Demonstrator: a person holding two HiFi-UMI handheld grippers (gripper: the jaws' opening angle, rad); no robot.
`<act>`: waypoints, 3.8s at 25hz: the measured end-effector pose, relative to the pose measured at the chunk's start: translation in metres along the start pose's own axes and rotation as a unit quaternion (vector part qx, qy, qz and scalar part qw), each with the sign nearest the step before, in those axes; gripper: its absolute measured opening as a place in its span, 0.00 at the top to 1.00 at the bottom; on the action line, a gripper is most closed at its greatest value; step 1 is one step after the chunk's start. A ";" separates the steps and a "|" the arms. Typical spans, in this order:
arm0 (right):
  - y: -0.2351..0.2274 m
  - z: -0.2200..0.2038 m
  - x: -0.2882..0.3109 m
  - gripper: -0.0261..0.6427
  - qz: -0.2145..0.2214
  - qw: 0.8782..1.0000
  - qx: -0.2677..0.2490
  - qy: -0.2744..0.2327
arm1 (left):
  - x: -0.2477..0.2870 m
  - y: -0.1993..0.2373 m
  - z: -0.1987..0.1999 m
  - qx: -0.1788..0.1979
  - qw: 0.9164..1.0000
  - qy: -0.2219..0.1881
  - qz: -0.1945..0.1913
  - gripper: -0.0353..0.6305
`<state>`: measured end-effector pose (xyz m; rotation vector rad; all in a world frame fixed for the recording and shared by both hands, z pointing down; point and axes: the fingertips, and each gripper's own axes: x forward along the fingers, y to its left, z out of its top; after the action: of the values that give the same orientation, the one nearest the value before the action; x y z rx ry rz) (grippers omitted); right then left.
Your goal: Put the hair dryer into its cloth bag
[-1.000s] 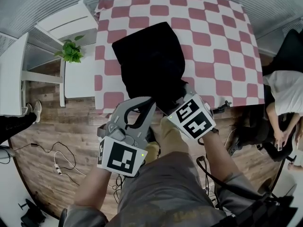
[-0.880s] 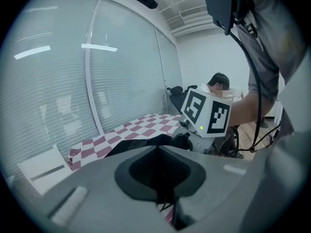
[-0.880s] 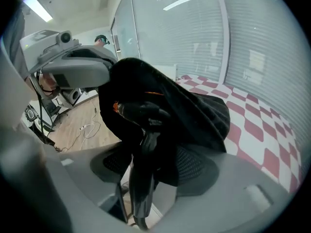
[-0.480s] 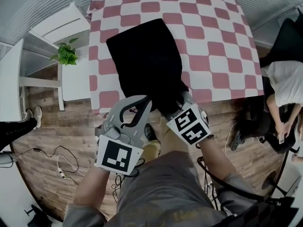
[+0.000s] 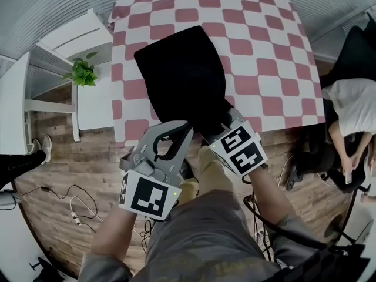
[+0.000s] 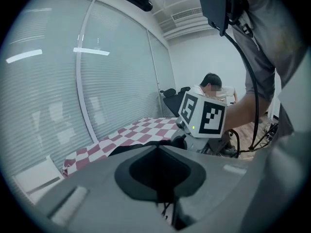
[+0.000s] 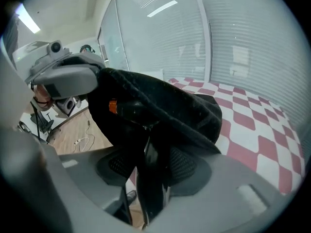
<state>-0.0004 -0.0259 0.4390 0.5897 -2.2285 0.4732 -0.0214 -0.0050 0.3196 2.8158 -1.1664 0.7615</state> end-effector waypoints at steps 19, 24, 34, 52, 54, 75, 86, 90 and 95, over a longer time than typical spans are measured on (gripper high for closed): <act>-0.052 0.060 0.016 0.63 -0.003 0.998 -0.023 0.050 | 0.040 0.055 0.019 -0.013 1.000 -0.014 0.019 0.93; -0.053 0.060 0.026 0.63 -0.002 0.997 -0.046 0.057 | 0.047 0.062 0.016 -0.020 1.000 -0.008 0.022 0.92; -0.047 0.040 0.045 0.61 -0.024 0.996 -0.083 0.036 | 0.038 0.056 -0.021 -0.052 0.998 0.020 0.029 0.93; -0.046 -0.027 0.011 0.71 -0.038 0.995 -0.071 0.057 | 0.037 0.047 -0.026 -0.017 0.999 0.032 0.010 0.93; -0.045 -0.022 0.009 0.71 -0.035 0.995 -0.066 0.060 | 0.036 0.043 -0.032 -0.023 0.999 0.035 0.002 0.93; -0.034 0.038 0.007 0.71 0.018 0.999 -0.009 0.038 | 0.041 0.046 -0.034 -0.019 0.999 0.049 -0.007 0.93; -0.042 0.049 0.025 0.71 0.009 0.999 -0.034 0.038 | 0.049 0.052 -0.040 -0.023 0.998 0.063 0.003 0.93; -0.046 0.047 0.032 0.71 -0.002 0.998 -0.050 0.039 | 0.050 0.051 -0.049 -0.028 0.997 0.072 0.006 0.93; -0.049 0.045 0.038 0.71 -0.011 0.997 -0.066 0.031 | 0.053 0.052 -0.061 -0.039 0.996 0.080 0.012 0.93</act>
<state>-0.0229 -0.0991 0.4462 0.5220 -2.1729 0.3266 -0.0506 -0.0671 0.3867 2.6267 -1.1803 0.9026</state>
